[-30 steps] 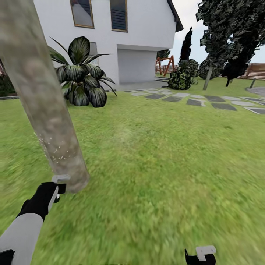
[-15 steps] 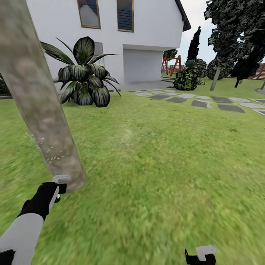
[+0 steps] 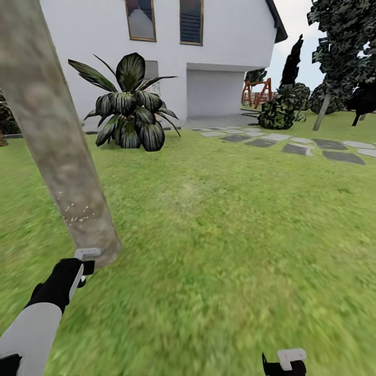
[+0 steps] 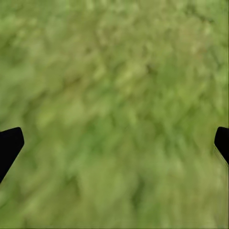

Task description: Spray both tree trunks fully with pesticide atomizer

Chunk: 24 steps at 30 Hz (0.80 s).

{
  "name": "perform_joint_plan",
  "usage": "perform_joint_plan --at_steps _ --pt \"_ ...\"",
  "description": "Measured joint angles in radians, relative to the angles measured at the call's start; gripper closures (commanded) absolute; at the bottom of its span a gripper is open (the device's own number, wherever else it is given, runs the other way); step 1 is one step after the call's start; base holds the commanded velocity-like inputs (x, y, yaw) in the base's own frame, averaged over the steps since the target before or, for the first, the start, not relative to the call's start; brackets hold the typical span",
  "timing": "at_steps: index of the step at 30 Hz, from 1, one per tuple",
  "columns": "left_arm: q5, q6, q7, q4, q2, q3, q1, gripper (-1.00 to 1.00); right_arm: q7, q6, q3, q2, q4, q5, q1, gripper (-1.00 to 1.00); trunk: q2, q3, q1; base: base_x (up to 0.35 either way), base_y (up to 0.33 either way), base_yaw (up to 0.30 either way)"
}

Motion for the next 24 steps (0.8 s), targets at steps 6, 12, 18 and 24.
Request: perform_joint_plan --at_steps 6,12,18,24 --pt "0.000 0.002 0.000 0.001 0.001 0.003 0.000 1.00 0.000 0.000 0.000 -0.001 0.000 0.000 0.000 -1.00 0.000 0.000 0.000 0.252 -0.170 0.116" --pt "0.000 0.002 0.000 0.002 0.001 0.002 0.000 1.00 0.000 0.000 0.000 -0.003 0.000 0.000 0.000 -1.00 0.000 0.000 0.000 0.281 -0.154 0.002" --pt "-0.001 0.002 0.000 0.001 0.002 0.005 0.000 1.00 0.000 0.000 0.000 -0.002 0.000 0.000 0.000 -1.00 0.000 0.000 0.000 0.195 -0.201 0.011" --pt "-0.002 0.004 0.000 0.000 0.003 0.007 0.000 1.00 0.000 0.000 0.000 0.000 0.000 0.000 0.000 -1.00 0.000 0.000 0.000 0.010 -0.268 0.238"
